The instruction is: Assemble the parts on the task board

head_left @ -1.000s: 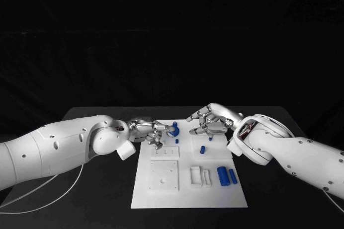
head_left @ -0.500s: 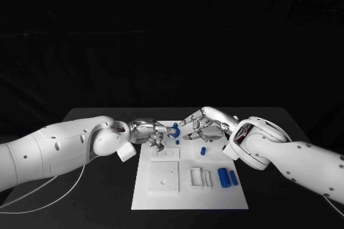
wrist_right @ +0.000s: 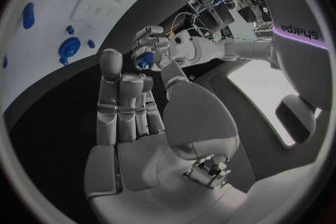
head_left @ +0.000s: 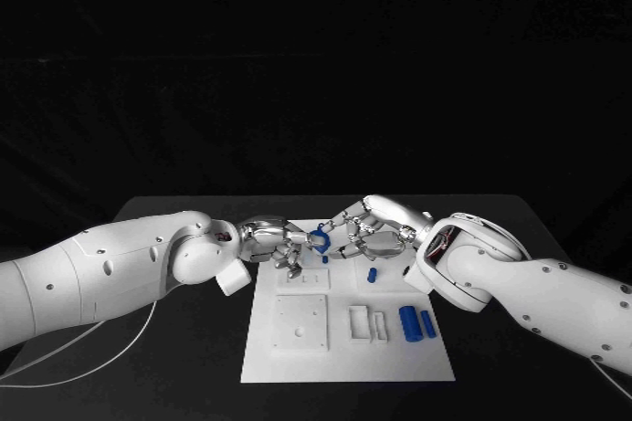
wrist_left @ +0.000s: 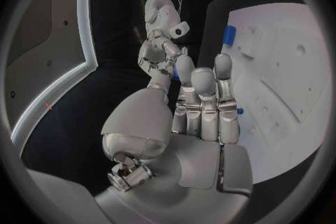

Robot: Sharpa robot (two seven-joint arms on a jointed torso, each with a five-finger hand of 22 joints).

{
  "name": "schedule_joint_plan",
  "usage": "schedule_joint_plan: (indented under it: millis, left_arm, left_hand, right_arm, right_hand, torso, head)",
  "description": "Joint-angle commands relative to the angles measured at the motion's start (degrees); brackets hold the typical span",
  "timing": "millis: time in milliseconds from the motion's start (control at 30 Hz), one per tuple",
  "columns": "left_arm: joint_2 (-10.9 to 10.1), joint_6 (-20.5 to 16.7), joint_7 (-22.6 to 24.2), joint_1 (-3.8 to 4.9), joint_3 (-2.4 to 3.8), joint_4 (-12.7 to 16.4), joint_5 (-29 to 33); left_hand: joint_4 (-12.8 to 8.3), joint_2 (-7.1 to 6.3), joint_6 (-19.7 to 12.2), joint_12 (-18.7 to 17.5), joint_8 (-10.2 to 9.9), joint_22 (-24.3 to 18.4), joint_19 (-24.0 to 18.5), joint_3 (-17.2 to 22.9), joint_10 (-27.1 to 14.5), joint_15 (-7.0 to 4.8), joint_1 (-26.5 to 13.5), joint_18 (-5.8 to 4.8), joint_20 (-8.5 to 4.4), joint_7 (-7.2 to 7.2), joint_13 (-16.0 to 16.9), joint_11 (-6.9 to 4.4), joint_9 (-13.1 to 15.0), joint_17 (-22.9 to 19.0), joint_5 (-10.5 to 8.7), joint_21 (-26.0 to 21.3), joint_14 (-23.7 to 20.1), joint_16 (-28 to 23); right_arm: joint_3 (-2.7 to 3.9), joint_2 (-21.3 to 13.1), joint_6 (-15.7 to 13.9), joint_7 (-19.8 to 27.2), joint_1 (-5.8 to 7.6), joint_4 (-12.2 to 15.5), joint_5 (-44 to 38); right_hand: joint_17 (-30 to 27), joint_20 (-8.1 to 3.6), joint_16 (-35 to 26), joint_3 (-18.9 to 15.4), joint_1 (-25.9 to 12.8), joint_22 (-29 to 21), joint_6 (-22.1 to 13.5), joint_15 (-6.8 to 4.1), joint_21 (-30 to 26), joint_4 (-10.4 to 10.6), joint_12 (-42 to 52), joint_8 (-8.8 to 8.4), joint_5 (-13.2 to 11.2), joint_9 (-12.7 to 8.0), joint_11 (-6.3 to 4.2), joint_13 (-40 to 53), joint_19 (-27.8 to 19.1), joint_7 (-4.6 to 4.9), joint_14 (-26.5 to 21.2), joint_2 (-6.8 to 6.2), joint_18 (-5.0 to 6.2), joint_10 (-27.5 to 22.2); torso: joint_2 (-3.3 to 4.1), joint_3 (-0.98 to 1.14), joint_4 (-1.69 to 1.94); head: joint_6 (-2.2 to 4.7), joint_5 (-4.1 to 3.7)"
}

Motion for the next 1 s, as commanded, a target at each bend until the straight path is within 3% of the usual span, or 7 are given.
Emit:
schedule_joint_plan:
  millis: [33,533,700,867,900,933,1000]
  left_arm:
    - [0.18,0.71,0.39,0.04,0.04,0.2,-0.54]
    - [0.57,0.77,0.2,0.05,0.04,0.41,-0.22]
    - [0.6,0.62,0.33,0.05,0.04,0.45,0.14]
    - [0.62,0.27,0.27,0.05,0.05,0.46,0.52]
    - [0.63,0.13,0.21,0.05,0.05,0.46,0.6]
    - [0.65,-0.01,0.13,0.05,0.05,0.44,0.69]
    - [0.67,-0.18,0.06,0.05,0.05,0.42,0.83]
  left_hand:
    - [-8.68,0.36,0.21,-0.34,0.28,1.1,-0.02,9.1,3.18,-0.48,0.95,-0.6,-0.23,-0.13,0.07,-1.15,0.1,0.07,0.34,-0.16,-0.02,-0.35]
    - [-8.15,0.05,0.16,-0.36,0.3,1.06,-0.04,9.43,3.17,-0.55,0.62,-0.76,-0.33,-0.22,0.07,-1.26,1.44,0.08,0.94,-0.2,-0.03,-0.41]
    - [-7.94,0.8,-1.52,-1.24,0.39,1.04,-0.14,10.37,2.98,-0.63,-0.7,-1.05,-0.5,-0.39,0.34,-1.58,8.65,-0.02,0.94,-0.62,-0.52,-0.56]
    - [-7.89,0.89,-2.0,-1.64,0.38,1.05,-0.11,10.93,2.9,-0.64,-1.54,-1.12,-0.47,-0.46,0.76,-1.57,12.57,-0.22,1.16,-0.87,-0.64,-0.54]
    - [-7.82,0.81,-1.98,-1.84,0.44,1.04,-0.13,10.99,2.88,-0.65,-1.81,-1.11,-0.47,-0.49,0.76,-1.63,13.25,-0.3,1.79,-0.92,-0.73,-0.63]
    - [-7.99,0.51,-1.94,-2.33,0.6,1.06,-0.13,11.34,2.76,-0.69,-2.47,-1.1,-0.51,-0.62,0.69,-1.66,14.75,-0.43,3.94,-0.95,-0.76,-0.76]
    - [-8.21,0.47,-1.99,-2.63,0.6,1.07,-0.15,11.68,2.65,-0.68,-2.8,-1.11,-0.52,-0.62,0.66,-1.67,15.66,-0.48,4.5,-0.96,-0.76,-0.78]
  right_arm:
    - [-0.02,0.14,1.22,0.96,-0.05,-0.03,0.01]
    - [-0.41,0.92,2.46,0.52,-0.05,-0.33,0.22]
    - [-0.57,0.98,2.72,0.25,-0.05,-0.41,0.23]
    - [-0.65,1.0,2.68,0.01,-0.05,-0.42,0.19]
    - [-0.66,1.01,2.61,-0.04,-0.05,-0.43,0.16]
    - [-0.68,1.01,2.48,-0.12,-0.05,-0.44,0.13]
    - [-0.69,1.0,2.29,-0.25,-0.05,-0.48,0.08]
  right_hand:
    - [0.07,0.08,0.14,-0.29,0.0,0.06,0.14,-0.23,-0.35,0.08,0.26,-0.1,-0.2,0.06,0.02,0.1,1.99,0.05,0.26,0.71,0.24,0.24]
    - [0.13,0.07,0.11,-0.75,-0.3,0.32,0.56,-0.26,-0.47,0.15,0.34,-0.1,-0.16,0.06,-0.03,0.24,2.03,-0.05,0.26,1.4,0.22,0.21]
    - [0.21,-0.05,0.12,0.3,-0.25,0.5,2.29,-0.42,-0.52,-0.14,0.49,-0.12,-0.59,0.06,-0.3,0.47,2.06,-0.46,0.27,2.02,0.19,0.12]
    - [0.36,-0.27,0.22,1.59,-0.3,0.78,4.36,-0.66,-0.24,-0.24,0.56,-0.1,-0.79,0.12,-0.65,0.62,2.12,-1.03,0.33,2.06,0.01,0.17]
    - [0.37,-0.32,0.2,1.83,-0.32,0.8,4.78,-0.71,-0.26,-0.24,0.61,-0.12,-0.86,0.12,-0.7,0.68,2.12,-1.13,0.33,2.01,-0.03,0.22]
    - [0.39,-0.36,0.19,2.13,-0.37,0.83,5.46,-0.76,-0.3,-0.22,0.61,-0.08,-1.0,0.17,-0.8,0.71,2.11,-1.32,0.34,2.01,-0.08,0.22]
    - [0.39,-0.43,0.16,2.41,-0.42,0.87,5.75,-0.82,-0.32,-0.21,0.67,-0.13,-1.12,0.15,-0.86,0.79,2.12,-1.4,0.34,1.97,-0.14,0.29]
  torso:
    - [-0.01,0.0,0.02]
    - [-0.04,0.02,-0.05]
    - [-0.04,0.08,-0.08]
    - [-0.04,0.11,-0.03]
    - [-0.04,0.09,-0.03]
    - [-0.05,0.1,-0.03]
    - [-0.05,0.08,-0.02]
  head:
    - [-0.09,0.0]
    - [-0.05,-0.08]
    - [-0.08,-0.12]
    - [-0.07,-0.18]
    - [-0.08,-0.18]
    - [-0.11,-0.22]
    - [-0.15,-0.26]
